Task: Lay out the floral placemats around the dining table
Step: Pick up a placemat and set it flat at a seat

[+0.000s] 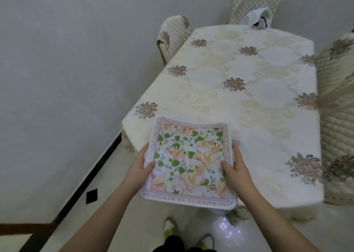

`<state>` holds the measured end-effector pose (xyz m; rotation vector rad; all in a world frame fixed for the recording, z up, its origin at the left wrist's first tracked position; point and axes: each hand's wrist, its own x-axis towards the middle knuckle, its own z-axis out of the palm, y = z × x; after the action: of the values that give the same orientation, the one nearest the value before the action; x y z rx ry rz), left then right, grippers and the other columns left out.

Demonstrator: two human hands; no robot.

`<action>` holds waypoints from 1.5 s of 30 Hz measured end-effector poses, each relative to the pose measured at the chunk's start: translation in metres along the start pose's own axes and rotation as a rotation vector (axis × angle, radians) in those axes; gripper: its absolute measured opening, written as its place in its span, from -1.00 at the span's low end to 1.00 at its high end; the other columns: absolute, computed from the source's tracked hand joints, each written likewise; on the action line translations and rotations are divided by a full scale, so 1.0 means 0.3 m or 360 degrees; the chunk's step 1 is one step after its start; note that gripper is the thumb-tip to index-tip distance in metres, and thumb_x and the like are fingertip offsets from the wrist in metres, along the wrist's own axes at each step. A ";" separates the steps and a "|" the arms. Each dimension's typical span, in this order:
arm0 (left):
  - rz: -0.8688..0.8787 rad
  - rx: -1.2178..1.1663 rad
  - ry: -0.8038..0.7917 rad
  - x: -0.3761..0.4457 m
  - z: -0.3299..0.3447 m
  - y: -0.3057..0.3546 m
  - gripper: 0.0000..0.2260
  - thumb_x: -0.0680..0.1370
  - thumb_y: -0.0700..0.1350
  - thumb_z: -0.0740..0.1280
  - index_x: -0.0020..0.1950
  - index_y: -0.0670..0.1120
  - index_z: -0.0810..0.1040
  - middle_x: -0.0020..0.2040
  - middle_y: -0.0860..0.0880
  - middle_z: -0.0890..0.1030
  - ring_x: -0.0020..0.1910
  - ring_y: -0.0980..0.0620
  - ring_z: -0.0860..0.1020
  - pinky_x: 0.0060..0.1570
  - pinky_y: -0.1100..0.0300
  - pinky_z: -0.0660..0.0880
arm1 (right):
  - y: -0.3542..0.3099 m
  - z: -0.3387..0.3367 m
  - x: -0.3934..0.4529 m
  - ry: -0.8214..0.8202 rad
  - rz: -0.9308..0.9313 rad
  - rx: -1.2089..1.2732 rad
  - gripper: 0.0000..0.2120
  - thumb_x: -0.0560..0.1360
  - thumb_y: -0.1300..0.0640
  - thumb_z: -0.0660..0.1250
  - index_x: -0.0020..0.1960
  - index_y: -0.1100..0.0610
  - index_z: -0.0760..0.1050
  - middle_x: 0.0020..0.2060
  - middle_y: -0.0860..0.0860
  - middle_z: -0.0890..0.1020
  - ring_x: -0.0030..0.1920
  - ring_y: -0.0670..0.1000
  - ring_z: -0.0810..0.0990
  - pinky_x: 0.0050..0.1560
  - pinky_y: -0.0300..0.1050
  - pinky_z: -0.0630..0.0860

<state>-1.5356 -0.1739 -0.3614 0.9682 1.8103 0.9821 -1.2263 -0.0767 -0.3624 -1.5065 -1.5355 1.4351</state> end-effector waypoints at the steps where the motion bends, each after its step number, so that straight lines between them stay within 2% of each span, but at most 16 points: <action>1: 0.0016 0.0042 0.0030 -0.022 -0.017 -0.003 -0.45 0.64 -0.16 0.29 0.53 0.26 0.20 0.38 0.06 0.51 0.25 0.00 0.58 0.23 -0.17 0.52 | -0.016 0.018 0.006 -0.0017 -0.0016 -0.0020 -0.37 0.60 0.13 0.25 0.51 -0.30 0.08 0.30 -0.10 0.54 0.08 -0.05 0.66 -0.03 -0.05 0.64; 4: -0.0031 0.0078 0.0116 -0.088 -0.082 -0.018 -0.44 0.63 -0.12 0.30 0.46 0.40 0.19 0.33 0.07 0.56 0.17 0.00 0.63 0.18 -0.15 0.55 | -0.056 0.085 0.014 -0.0099 -0.0042 -0.0037 -0.39 0.61 0.12 0.26 0.53 -0.21 0.09 0.31 -0.05 0.54 0.10 0.00 0.65 0.05 0.09 0.63; 10: -0.0105 -0.0061 0.0239 -0.195 -0.261 -0.082 -0.43 0.64 -0.08 0.28 0.49 0.41 0.15 0.30 0.09 0.58 0.11 -0.02 0.67 0.08 -0.21 0.59 | -0.143 0.256 -0.011 -0.0308 -0.0054 -0.0077 -0.39 0.62 0.07 0.25 0.54 -0.22 0.05 0.19 -0.05 0.61 -0.15 -0.02 0.73 -0.21 0.09 0.68; 15: -0.0068 -0.0049 0.0467 -0.291 -0.426 -0.182 -0.43 0.63 -0.07 0.30 0.50 0.40 0.16 0.31 0.12 0.56 0.07 0.15 0.66 0.05 -0.11 0.62 | -0.236 0.446 -0.062 -0.0447 -0.0147 -0.0150 -0.36 0.62 0.10 0.27 0.56 -0.22 0.03 0.09 -0.11 0.64 -0.23 0.01 0.71 -0.25 0.15 0.66; 18: -0.0093 -0.0160 0.0535 -0.352 -0.548 -0.264 -0.42 0.62 -0.10 0.32 0.50 0.37 0.19 0.36 0.08 0.51 0.15 0.05 0.63 0.06 -0.11 0.62 | -0.294 0.582 -0.105 -0.0535 -0.0195 -0.0187 -0.35 0.62 0.10 0.26 0.56 -0.23 0.01 0.11 -0.09 0.62 -0.23 0.04 0.72 -0.28 0.14 0.66; 20: -0.0109 -0.0208 0.0564 -0.404 -0.638 -0.314 -0.42 0.62 -0.10 0.33 0.47 0.41 0.20 0.35 0.11 0.52 0.13 0.08 0.64 -0.03 0.04 0.65 | -0.323 0.685 -0.150 -0.0591 -0.0216 -0.0213 -0.36 0.63 0.08 0.24 0.55 -0.28 0.00 0.15 -0.09 0.61 -0.18 0.00 0.73 -0.25 0.08 0.68; 22: -0.0112 -0.0242 0.0611 -0.459 -0.732 -0.360 -0.41 0.61 -0.10 0.33 0.43 0.46 0.20 0.27 0.17 0.57 0.05 0.15 0.67 -0.19 0.22 0.63 | -0.350 0.788 -0.198 -0.0638 -0.0276 -0.0275 -0.37 0.63 0.03 0.23 0.53 -0.32 -0.02 0.15 -0.13 0.61 -0.12 -0.02 0.73 -0.17 0.11 0.68; 23: -0.0131 -0.0274 0.0636 -0.487 -0.779 -0.382 -0.41 0.61 -0.11 0.34 0.44 0.44 0.20 0.25 0.17 0.59 0.02 0.16 0.68 -0.24 0.25 0.62 | -0.365 0.841 -0.220 -0.0651 -0.0323 -0.0322 -0.38 0.63 0.02 0.22 0.53 -0.32 -0.03 0.16 -0.14 0.61 -0.09 -0.04 0.72 -0.13 0.12 0.68; 25: -0.0180 -0.0339 0.0683 -0.545 -0.869 -0.421 -0.41 0.61 -0.14 0.34 0.48 0.36 0.21 0.24 0.14 0.58 0.00 0.13 0.68 -0.23 0.18 0.64 | -0.389 0.950 -0.259 -0.0673 -0.0421 -0.0331 -0.40 0.63 0.03 0.22 0.51 -0.33 0.00 0.20 -0.16 0.60 -0.01 -0.08 0.70 -0.06 0.09 0.67; 27: -0.0197 -0.0343 0.0736 -0.595 -0.952 -0.453 -0.41 0.61 -0.16 0.34 0.49 0.32 0.21 0.24 0.12 0.59 0.03 0.09 0.68 -0.13 0.01 0.67 | -0.409 1.052 -0.289 -0.0703 -0.0488 -0.0285 -0.42 0.63 0.08 0.23 0.47 -0.38 0.07 0.20 -0.19 0.60 0.01 -0.14 0.68 -0.06 0.00 0.68; 30: -0.0249 -0.0349 0.0804 -0.653 -1.057 -0.488 -0.40 0.60 -0.18 0.34 0.51 0.27 0.20 0.24 0.11 0.58 0.09 0.04 0.67 0.00 -0.15 0.64 | -0.441 1.180 -0.325 -0.0816 -0.0489 -0.0193 -0.40 0.62 0.12 0.23 0.43 -0.45 0.11 0.18 -0.19 0.62 0.04 -0.10 0.69 -0.08 0.07 0.68; 32: -0.0284 -0.0388 0.0814 -0.675 -1.109 -0.507 -0.37 0.59 -0.19 0.36 0.52 0.27 0.18 0.22 0.12 0.60 0.06 0.03 0.68 -0.03 -0.16 0.65 | -0.458 1.237 -0.333 -0.0864 -0.0523 -0.0191 -0.40 0.61 0.15 0.23 0.34 -0.52 0.15 0.17 -0.19 0.62 0.06 -0.07 0.69 -0.08 0.07 0.68; 36: -0.0295 -0.0463 0.0776 -0.668 -1.167 -0.525 -0.30 0.55 -0.20 0.42 0.51 0.28 0.16 0.16 0.09 0.65 -0.04 0.01 0.71 -0.21 -0.07 0.67 | -0.471 1.291 -0.302 -0.0867 -0.0540 -0.0219 -0.39 0.59 0.16 0.26 0.35 -0.48 0.16 0.19 -0.16 0.62 0.07 -0.06 0.68 -0.07 0.11 0.68; 41: -0.0307 -0.0463 0.0734 -0.571 -1.182 -0.517 -0.29 0.53 -0.18 0.44 0.51 0.28 0.17 0.16 0.06 0.65 -0.06 -0.01 0.72 -0.21 -0.09 0.67 | -0.483 1.304 -0.212 -0.0783 -0.0483 -0.0261 -0.34 0.58 0.17 0.29 0.27 -0.57 0.15 0.15 -0.10 0.65 0.01 -0.04 0.71 -0.10 0.13 0.68; 43: -0.0289 -0.0398 0.0782 -0.503 -1.178 -0.505 -0.34 0.54 -0.15 0.44 0.50 0.27 0.23 0.12 0.06 0.67 -0.11 0.03 0.72 -0.24 -0.05 0.67 | -0.486 1.301 -0.166 -0.0744 -0.0463 -0.0268 -0.35 0.58 0.18 0.29 0.31 -0.53 0.17 0.15 -0.10 0.64 -0.02 -0.07 0.71 -0.17 0.01 0.69; 45: -0.0274 -0.0345 0.0849 -0.416 -1.174 -0.489 -0.39 0.53 -0.11 0.44 0.49 0.23 0.27 0.05 0.07 0.69 -0.16 0.06 0.72 -0.25 -0.02 0.68 | -0.488 1.293 -0.102 -0.0711 -0.0447 -0.0265 -0.38 0.59 0.19 0.28 0.44 -0.34 0.14 0.17 -0.10 0.62 -0.04 -0.10 0.71 -0.24 -0.15 0.66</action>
<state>-1.8456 -0.4276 -0.3340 0.4272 2.1148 1.3829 -1.6239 -0.1937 -0.3280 -1.0387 -2.0827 1.5716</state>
